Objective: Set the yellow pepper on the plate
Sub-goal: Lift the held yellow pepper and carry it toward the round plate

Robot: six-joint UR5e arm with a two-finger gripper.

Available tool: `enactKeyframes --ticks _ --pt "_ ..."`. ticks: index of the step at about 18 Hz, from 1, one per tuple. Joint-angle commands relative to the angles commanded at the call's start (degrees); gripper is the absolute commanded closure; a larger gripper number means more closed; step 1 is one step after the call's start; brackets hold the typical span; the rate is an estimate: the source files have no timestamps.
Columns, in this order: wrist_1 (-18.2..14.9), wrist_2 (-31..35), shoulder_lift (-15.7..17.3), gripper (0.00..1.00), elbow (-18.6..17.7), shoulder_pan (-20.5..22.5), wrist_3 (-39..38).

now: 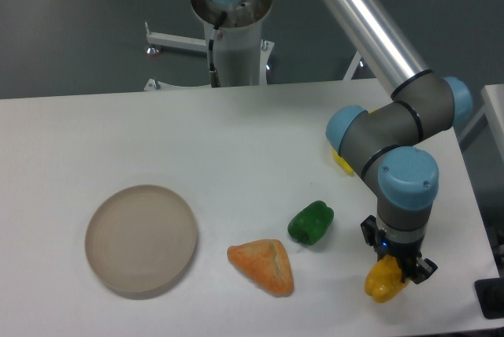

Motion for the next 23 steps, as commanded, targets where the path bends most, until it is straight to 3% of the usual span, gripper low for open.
enactKeyframes --ticks 6,11,13,18,23 --pt "-1.1 0.3 1.4 0.61 -0.9 -1.1 -0.6" --pt "-5.0 0.3 7.7 0.60 -7.7 -2.7 -3.2" --pt "-8.0 0.3 11.4 0.60 -11.0 -4.7 -6.9" --pt "-14.6 0.5 16.8 0.60 -15.2 -10.6 -16.7" --pt "-15.6 2.0 18.4 0.60 -17.4 -18.4 -28.6"
